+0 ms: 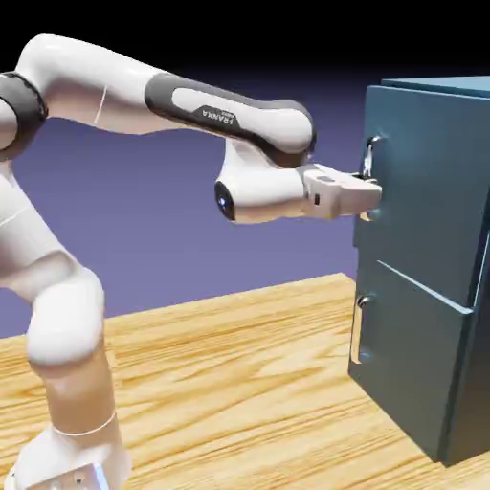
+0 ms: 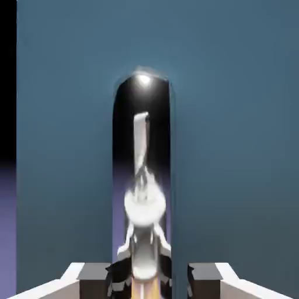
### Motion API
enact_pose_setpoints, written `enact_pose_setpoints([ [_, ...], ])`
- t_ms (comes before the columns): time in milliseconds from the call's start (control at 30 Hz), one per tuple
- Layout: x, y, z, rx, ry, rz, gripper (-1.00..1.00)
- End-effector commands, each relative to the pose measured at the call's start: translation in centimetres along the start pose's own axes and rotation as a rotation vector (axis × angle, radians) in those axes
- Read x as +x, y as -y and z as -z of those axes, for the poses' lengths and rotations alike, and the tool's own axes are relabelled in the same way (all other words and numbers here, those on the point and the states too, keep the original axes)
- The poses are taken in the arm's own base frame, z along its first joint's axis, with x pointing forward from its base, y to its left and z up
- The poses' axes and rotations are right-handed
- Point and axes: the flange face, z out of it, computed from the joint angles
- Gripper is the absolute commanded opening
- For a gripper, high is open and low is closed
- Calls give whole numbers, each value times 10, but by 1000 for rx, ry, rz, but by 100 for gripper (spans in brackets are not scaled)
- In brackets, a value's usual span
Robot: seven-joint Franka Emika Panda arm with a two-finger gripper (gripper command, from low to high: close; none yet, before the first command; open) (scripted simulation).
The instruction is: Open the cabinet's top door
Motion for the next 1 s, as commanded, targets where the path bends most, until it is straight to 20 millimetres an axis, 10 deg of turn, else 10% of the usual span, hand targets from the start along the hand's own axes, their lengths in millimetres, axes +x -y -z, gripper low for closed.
enact_pose_setpoints([
  [0, 1, 0, 0, 1, 0, -2, -100],
  [967, 51, -50, 76, 273, 270, -2, -100],
])
